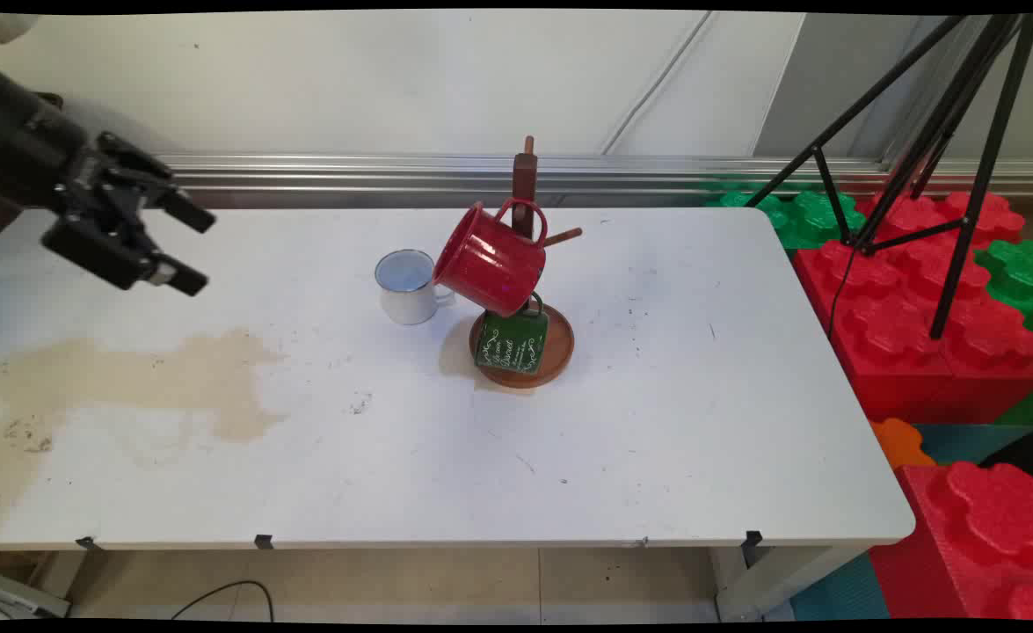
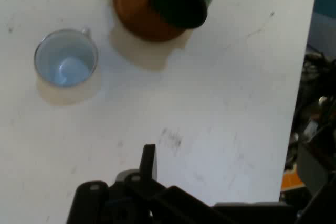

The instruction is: Pick up the red mug from the rack

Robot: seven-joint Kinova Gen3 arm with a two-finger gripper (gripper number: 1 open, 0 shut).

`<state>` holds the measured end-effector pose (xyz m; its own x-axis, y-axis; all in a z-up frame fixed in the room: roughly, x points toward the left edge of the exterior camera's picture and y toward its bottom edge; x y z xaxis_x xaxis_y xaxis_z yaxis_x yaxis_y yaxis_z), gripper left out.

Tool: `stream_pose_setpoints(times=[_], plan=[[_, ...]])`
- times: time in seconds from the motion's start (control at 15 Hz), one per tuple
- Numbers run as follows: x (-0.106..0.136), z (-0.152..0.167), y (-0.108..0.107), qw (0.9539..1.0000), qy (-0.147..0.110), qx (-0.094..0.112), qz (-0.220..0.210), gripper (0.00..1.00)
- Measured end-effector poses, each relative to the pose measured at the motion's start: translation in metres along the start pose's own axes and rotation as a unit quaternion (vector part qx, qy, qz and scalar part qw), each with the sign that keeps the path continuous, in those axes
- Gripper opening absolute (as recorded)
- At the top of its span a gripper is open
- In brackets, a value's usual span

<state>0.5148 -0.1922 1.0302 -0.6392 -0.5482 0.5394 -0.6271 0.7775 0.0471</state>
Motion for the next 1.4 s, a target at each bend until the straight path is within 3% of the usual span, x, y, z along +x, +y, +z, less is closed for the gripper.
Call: stream_pose_setpoints(times=[0.67,1.4], plan=[[0.061,0.045,0.014,0.9981,0.058,-0.021,0.007,1.00],[0.108,0.113,0.003,0.9957,0.077,-0.052,-0.003,1.00]])
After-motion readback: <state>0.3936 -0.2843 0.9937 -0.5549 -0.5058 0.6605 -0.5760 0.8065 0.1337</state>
